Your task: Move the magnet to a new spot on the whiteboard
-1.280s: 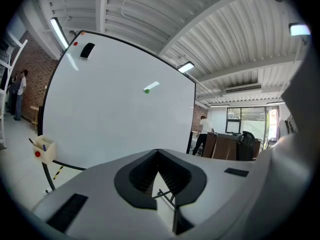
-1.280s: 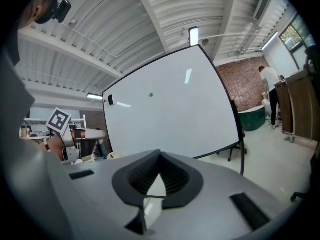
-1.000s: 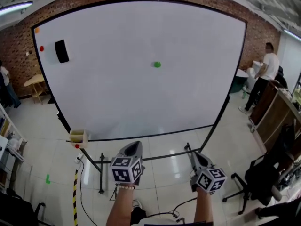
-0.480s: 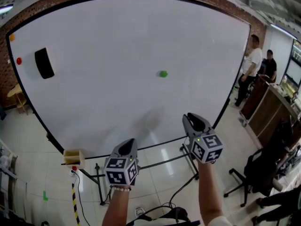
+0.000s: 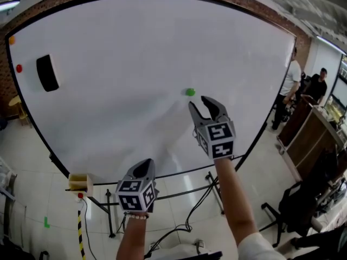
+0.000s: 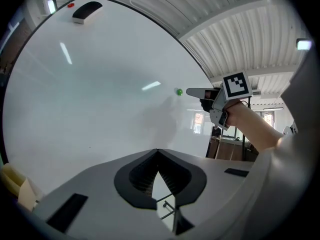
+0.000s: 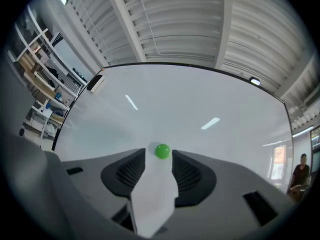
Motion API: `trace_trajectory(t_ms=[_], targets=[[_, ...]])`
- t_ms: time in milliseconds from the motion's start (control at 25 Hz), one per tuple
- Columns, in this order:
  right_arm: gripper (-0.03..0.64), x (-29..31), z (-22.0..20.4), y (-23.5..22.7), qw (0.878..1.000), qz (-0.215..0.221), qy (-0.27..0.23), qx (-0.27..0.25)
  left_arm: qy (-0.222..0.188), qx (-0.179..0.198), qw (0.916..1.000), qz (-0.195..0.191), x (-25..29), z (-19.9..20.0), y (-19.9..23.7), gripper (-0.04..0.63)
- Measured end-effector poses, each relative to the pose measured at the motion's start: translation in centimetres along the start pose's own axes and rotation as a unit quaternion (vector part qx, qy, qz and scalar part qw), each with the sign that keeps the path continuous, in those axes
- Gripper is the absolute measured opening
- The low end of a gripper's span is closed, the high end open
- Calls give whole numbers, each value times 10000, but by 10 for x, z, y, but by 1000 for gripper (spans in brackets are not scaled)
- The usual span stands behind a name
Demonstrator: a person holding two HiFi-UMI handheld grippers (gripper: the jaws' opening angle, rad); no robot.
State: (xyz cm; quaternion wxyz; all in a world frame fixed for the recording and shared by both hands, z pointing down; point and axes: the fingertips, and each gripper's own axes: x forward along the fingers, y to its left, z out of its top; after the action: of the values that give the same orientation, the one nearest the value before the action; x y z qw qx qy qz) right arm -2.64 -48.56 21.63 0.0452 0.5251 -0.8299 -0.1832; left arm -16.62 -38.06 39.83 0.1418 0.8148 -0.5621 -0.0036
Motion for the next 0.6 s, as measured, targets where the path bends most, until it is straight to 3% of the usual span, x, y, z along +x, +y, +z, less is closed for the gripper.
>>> trace_trajectory(t_ms=[200,600], targets=[[196,23,4,-1,9988,-116,81,-465,-25,-21,10000,63,6,1,-1,-5],[192,38,3,-2,9977,-104,173,-654,4,14,10000,32,14,0,-7,-5]])
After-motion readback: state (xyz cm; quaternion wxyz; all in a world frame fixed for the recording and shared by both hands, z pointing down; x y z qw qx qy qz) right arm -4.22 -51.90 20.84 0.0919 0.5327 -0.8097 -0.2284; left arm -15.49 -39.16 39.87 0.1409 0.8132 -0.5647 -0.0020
